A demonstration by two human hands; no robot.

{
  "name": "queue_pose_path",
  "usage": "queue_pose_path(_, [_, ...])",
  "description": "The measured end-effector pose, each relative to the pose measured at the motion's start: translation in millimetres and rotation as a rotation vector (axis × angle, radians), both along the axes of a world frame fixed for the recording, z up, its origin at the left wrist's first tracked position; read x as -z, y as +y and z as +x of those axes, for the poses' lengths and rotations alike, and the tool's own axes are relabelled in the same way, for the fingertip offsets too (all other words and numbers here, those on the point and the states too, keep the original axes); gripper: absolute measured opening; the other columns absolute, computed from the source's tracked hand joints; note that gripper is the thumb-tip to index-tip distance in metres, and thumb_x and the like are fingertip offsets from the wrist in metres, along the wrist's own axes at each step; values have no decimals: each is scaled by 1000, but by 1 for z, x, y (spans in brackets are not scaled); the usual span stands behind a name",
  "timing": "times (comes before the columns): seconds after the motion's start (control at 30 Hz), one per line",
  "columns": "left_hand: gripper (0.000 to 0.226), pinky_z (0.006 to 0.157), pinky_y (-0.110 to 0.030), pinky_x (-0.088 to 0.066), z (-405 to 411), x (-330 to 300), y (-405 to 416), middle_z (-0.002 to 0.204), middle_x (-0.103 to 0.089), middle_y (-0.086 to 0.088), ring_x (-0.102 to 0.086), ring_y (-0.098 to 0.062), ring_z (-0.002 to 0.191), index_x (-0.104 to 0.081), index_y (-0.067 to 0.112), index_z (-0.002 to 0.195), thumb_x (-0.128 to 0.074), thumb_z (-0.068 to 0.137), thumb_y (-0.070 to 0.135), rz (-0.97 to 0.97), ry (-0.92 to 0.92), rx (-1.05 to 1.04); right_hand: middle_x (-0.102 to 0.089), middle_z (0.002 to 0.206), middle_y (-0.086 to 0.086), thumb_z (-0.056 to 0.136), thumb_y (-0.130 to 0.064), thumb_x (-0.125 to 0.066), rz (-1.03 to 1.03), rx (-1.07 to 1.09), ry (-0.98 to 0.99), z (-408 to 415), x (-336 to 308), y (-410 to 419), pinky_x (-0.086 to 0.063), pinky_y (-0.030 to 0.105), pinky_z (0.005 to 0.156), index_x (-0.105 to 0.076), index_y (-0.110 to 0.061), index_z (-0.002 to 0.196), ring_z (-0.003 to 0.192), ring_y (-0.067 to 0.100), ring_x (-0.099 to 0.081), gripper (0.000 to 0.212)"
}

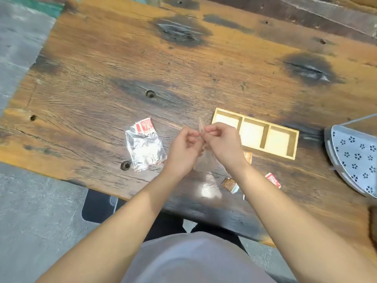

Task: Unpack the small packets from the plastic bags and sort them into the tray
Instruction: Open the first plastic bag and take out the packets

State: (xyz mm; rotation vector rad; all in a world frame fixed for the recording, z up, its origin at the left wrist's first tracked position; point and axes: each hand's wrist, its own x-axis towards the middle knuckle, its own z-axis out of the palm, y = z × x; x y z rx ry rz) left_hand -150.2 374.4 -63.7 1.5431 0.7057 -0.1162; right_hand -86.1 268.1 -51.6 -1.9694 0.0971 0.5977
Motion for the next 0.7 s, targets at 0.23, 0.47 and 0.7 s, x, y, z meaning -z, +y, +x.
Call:
queue_pose_path(0.23, [15,74,-25,-60,-14,20,-37,96,-76,-8,-75,-18,85,-71,8,103,-73,91,17,44,129,100,-77,99,20,94,-7,-68,288,284,330,-34,23,-54,-62,31,80,-75,5,103,90,26,-76,17])
queue_pose_path(0.47, [24,76,-8,-53,-3,15,-55,90,-76,10,-69,8,78,-76,14,115,-72,91,15,225,66,281,-79,80,-5,93,-18,-64,-11,58,30,-30,33,-67,-59,47,86,-82,-25,86,84,18,-75,20])
queue_pose_path(0.7, [26,89,-31,-57,3,17,-59,103,-79,-2,-73,-14,94,-75,15,118,-60,97,11,478,45,424,-79,82,1,97,-10,-59,-126,-55,-114,-29,26,-68,-52,28,78,-82,-16,97,83,19,-72,24])
